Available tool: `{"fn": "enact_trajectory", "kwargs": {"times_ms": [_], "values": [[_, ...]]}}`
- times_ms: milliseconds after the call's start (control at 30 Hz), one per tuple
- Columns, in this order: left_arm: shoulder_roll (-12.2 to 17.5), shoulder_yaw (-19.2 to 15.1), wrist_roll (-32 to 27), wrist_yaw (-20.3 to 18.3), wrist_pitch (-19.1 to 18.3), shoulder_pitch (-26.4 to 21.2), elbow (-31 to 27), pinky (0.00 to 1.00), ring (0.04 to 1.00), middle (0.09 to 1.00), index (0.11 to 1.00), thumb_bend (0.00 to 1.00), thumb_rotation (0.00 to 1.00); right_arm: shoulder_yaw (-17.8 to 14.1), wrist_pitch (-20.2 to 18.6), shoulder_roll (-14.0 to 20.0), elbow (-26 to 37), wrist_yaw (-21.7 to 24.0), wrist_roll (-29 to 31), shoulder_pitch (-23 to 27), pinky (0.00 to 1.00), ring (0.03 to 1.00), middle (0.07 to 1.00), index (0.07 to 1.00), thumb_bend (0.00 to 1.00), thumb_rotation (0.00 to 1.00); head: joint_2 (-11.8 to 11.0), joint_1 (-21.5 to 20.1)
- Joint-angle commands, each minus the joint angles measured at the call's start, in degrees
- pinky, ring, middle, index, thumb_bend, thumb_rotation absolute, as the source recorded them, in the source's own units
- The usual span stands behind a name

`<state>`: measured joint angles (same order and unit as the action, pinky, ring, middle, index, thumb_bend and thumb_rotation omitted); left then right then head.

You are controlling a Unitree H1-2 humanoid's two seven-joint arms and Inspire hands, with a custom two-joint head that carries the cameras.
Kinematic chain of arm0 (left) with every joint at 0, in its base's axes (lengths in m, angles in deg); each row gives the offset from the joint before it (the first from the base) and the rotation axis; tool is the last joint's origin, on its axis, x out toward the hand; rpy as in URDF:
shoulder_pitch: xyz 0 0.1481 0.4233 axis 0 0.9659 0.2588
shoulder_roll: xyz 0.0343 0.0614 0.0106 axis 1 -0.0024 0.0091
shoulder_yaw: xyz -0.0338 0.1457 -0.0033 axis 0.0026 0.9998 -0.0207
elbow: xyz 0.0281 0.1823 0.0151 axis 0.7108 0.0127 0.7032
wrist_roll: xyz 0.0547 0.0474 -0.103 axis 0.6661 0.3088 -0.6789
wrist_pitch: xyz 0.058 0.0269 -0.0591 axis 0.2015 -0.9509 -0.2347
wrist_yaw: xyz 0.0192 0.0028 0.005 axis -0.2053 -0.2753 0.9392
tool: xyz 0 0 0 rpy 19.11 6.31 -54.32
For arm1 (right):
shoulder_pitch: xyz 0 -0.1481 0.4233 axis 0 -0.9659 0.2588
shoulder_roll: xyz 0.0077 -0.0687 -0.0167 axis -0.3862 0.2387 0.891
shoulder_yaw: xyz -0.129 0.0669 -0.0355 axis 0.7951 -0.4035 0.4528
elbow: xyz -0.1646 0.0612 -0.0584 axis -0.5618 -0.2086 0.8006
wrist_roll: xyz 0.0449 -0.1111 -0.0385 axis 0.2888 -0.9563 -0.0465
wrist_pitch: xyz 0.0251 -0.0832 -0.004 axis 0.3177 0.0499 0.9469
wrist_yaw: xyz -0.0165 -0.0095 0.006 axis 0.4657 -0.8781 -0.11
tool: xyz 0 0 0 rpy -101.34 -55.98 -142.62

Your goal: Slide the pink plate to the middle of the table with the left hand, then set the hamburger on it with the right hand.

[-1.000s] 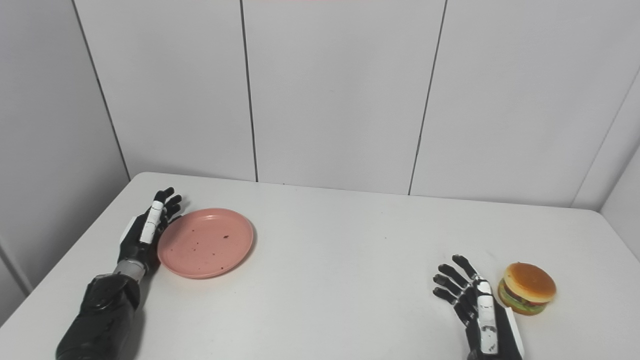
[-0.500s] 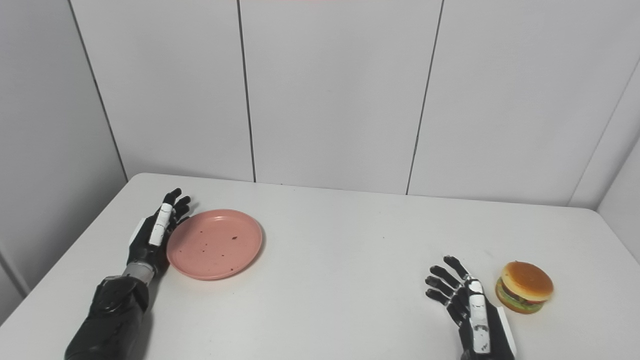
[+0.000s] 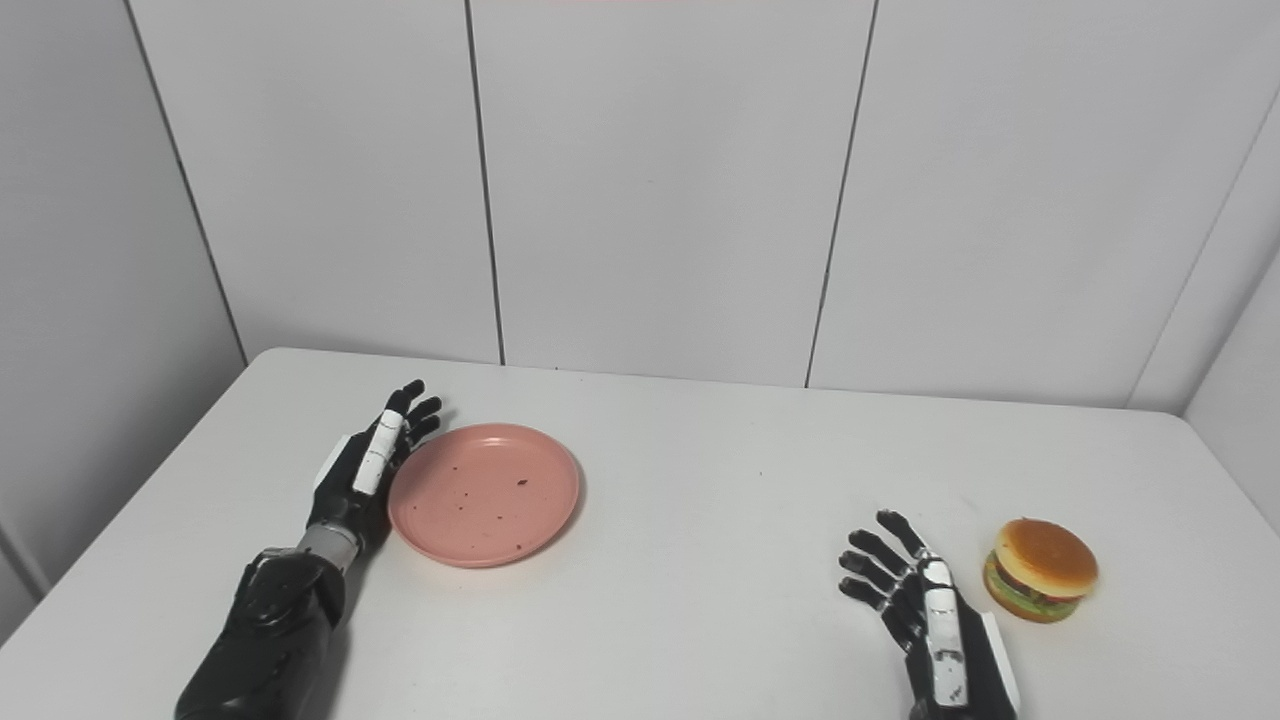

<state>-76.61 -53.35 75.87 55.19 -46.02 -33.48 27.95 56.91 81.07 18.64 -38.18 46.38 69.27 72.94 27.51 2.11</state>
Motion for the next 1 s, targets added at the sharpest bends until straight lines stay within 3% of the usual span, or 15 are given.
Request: {"fn": "enact_trajectory", "kwargs": {"times_ms": [0, 300, 667, 967], "values": [[-0.4, 0.5, 0.0, -1.3, 0.0, -1.8, -1.5, 0.93, 0.960, 0.933, 0.944, 0.91, 0.85, 0.8, -0.6, -1.4, -1.1, -0.4, -0.3, -1.9, 0.72, 0.744, 0.765, 0.839, 0.84, 0.96, 0.2, -0.5], [-1.9, 1.0, -0.2, -2.0, -1.5, -1.8, -2.7, 0.92, 0.953, 0.927, 0.937, 0.92, 0.83, 1.6, -0.2, -2.0, -0.7, -1.1, -1.8, -1.9, 0.71, 0.735, 0.757, 0.834, 0.85, 0.96, 1.0, -2.6], [-3.4, 2.7, 0.5, -2.5, -0.7, -2.4, -1.7, 0.89, 0.944, 0.918, 0.937, 0.95, 0.83, 2.8, -0.9, -3.1, 0.8, -2.4, -3.4, -2.2, 0.71, 0.744, 0.766, 0.838, 0.83, 0.98, 1.8, -5.2], [-4.6, 3.0, -0.1, -3.4, -1.4, -2.5, -2.7, 0.92, 0.948, 0.920, 0.936, 0.93, 0.82, 3.3, -1.3, -3.9, 1.3, -2.9, -3.9, -2.0, 0.70, 0.739, 0.763, 0.836, 0.81, 0.98, 2.8, -7.2]]}}
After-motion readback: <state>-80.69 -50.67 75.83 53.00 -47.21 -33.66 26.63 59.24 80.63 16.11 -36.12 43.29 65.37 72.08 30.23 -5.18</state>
